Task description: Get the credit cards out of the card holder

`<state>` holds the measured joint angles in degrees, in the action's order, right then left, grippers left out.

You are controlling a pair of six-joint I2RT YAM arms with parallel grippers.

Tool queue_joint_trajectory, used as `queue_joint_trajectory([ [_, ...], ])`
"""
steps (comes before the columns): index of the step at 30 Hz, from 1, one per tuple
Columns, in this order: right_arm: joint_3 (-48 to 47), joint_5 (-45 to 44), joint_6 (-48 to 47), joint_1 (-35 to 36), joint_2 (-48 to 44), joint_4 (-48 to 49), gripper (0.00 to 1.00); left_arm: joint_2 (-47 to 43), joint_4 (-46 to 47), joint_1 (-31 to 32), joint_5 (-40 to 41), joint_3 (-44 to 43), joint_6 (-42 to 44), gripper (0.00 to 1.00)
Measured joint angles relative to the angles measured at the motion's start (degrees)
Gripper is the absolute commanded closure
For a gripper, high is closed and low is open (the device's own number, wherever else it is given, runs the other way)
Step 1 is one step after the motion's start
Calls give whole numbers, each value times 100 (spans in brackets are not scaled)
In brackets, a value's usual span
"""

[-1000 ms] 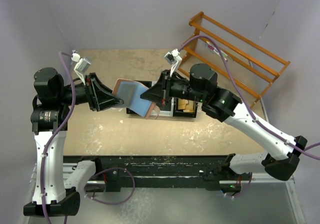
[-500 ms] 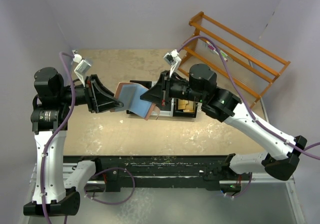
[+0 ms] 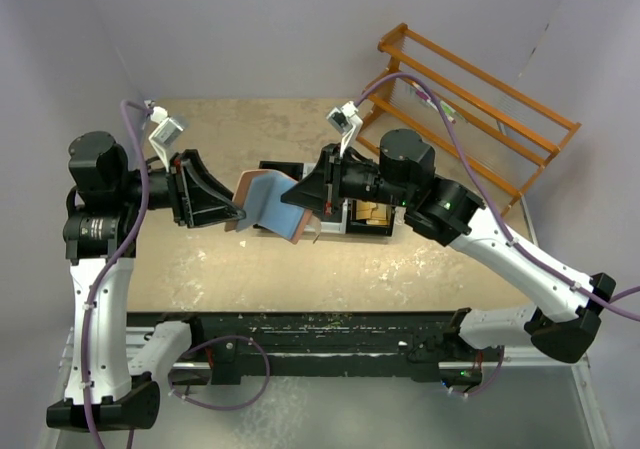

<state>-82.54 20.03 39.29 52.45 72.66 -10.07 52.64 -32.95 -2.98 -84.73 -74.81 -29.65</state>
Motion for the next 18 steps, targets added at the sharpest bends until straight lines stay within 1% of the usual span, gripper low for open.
queue_joint_trajectory([
  [5,22,0,-7,0,0,0,100,-17,68,0,31,0,-66,59],
  [12,28,-7,-26,0,0,2,100,-118,-157,0,520,-9,280,61],
  [18,33,-7,-31,0,0,4,100,-122,-197,0,507,-11,315,63],
])
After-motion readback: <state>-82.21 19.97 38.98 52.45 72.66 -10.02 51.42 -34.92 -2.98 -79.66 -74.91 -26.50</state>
